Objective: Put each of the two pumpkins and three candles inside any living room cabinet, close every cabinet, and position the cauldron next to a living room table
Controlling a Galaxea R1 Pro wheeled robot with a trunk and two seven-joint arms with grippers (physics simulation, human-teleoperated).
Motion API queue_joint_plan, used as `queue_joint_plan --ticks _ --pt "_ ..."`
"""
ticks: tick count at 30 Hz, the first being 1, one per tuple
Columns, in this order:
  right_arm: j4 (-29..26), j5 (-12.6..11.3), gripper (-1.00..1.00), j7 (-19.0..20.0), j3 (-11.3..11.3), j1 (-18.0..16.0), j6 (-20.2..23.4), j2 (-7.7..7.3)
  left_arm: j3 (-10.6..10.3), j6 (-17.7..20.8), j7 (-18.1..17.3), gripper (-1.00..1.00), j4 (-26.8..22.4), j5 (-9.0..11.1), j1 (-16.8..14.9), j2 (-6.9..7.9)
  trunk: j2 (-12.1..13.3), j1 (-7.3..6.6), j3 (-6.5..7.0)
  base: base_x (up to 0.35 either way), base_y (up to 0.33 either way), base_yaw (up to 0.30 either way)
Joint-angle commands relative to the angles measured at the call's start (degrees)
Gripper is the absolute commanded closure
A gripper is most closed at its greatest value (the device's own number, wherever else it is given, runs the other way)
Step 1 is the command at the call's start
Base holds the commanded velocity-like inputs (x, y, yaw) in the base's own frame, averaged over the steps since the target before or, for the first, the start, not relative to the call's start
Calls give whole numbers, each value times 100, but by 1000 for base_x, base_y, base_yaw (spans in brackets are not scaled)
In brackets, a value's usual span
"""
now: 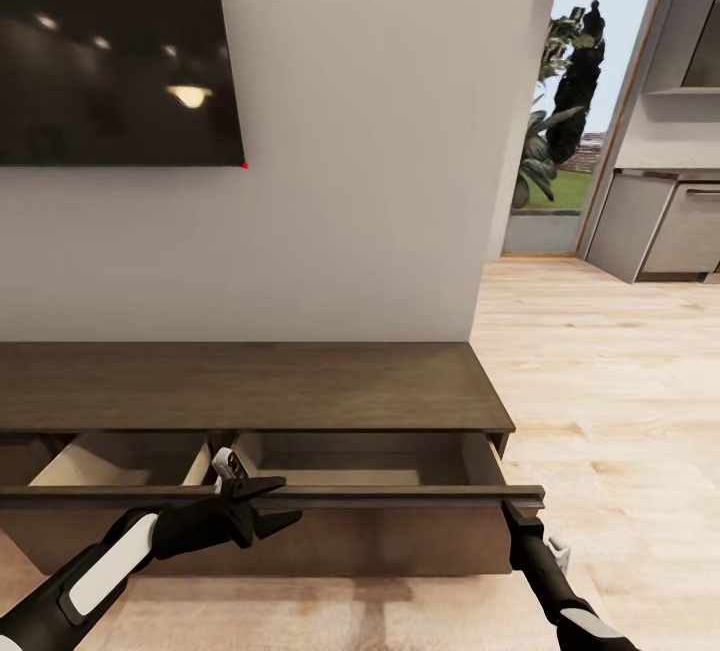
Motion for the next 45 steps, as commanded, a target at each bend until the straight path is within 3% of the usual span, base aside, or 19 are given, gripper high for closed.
queue_joint_plan --ticks 1,12,13,18,22,45 --pt "-132 -108 100 224 -81 -8 75 -3 -18 25 -13 -100 3 26 -6 4 -3 -2 -4 0 0 0" --pt "-129 -110 100 203 -84 -8 59 -3 -18 25 -13 -100 6 23 -6 3 -3 -2 -4 0 0 0" --pt "29 -49 100 50 69 -16 23 -10 -19 8 -4 -100 10 15 3 36 -4 -1 -6 -145 0 0" --pt "54 -43 100 44 65 -8 22 -13 -22 8 -4 -100 11 15 3 38 -4 -1 -6 -43 0 0" --pt "78 -34 100 117 69 8 15 -11 9 4 11 -100 11 7 3 -41 -4 -1 -6 -9 0 0" --pt "99 -41 100 366 69 10 -15 -10 8 0 13 -100 11 6 3 -56 -4 -1 -6 -51 0 0"
